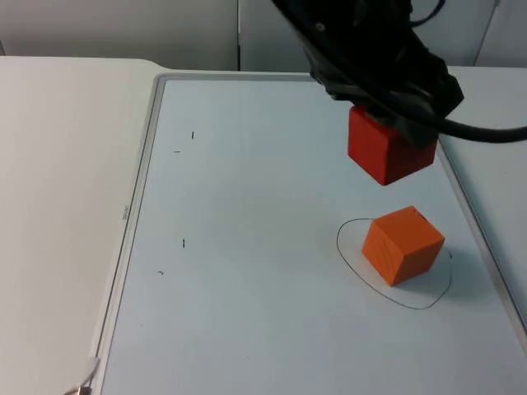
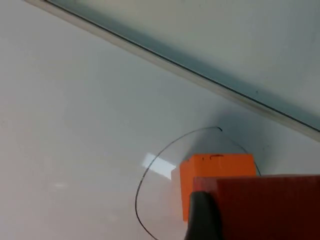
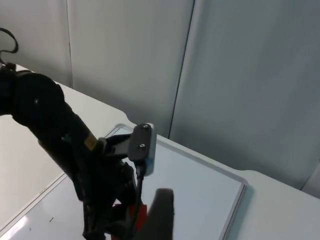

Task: Pick up one cube with the left hand and another cube with the right hand. First place the cube in the right hand at the target position, then stack the cube in the left hand on top.

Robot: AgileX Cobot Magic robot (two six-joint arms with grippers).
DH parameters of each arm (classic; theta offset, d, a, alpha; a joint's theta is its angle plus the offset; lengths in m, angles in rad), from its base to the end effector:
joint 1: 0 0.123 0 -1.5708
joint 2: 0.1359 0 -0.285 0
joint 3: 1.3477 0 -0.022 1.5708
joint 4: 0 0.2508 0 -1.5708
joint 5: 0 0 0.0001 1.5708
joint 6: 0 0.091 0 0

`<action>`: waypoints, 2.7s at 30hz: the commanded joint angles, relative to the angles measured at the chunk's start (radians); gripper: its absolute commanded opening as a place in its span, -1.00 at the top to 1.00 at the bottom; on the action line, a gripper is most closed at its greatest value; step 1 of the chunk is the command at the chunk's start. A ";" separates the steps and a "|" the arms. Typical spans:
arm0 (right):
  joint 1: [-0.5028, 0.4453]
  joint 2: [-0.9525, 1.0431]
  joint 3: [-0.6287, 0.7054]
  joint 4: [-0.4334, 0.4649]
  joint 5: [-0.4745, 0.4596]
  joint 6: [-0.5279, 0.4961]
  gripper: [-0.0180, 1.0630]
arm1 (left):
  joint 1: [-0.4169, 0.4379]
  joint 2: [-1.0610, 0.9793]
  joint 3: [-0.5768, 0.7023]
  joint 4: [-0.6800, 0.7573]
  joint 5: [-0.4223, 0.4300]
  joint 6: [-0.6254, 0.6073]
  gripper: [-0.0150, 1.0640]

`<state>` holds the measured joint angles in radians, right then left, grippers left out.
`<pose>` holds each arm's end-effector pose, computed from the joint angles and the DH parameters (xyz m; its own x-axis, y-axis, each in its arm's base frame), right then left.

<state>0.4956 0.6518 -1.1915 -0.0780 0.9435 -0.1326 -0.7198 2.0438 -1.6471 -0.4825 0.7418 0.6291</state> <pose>0.0691 0.0308 0.4617 -0.1935 -0.3060 -0.9322 -0.4635 0.8659 -0.1880 0.3239 -0.3220 0.2290 -0.4134 0.6878 -0.5966 0.8917 0.4385 -0.1124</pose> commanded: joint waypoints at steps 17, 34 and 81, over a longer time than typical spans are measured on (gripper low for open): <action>0.002 0.000 0.005 -0.004 -0.043 0.002 -0.51 | -0.032 0.142 -0.100 0.022 -0.004 -0.037 0.60; 0.002 0.000 0.005 -0.004 -0.043 0.002 -0.51 | -0.055 0.171 -0.100 0.049 -0.009 -0.113 0.60; 0.002 0.000 0.005 -0.026 -0.043 -0.001 -0.51 | -0.079 0.212 -0.100 0.069 -0.041 -0.166 -0.18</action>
<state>0.4956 0.6518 -1.1915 -0.0969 0.9128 -0.1326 -0.7901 2.2519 -1.7459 -0.4077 0.6978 0.4749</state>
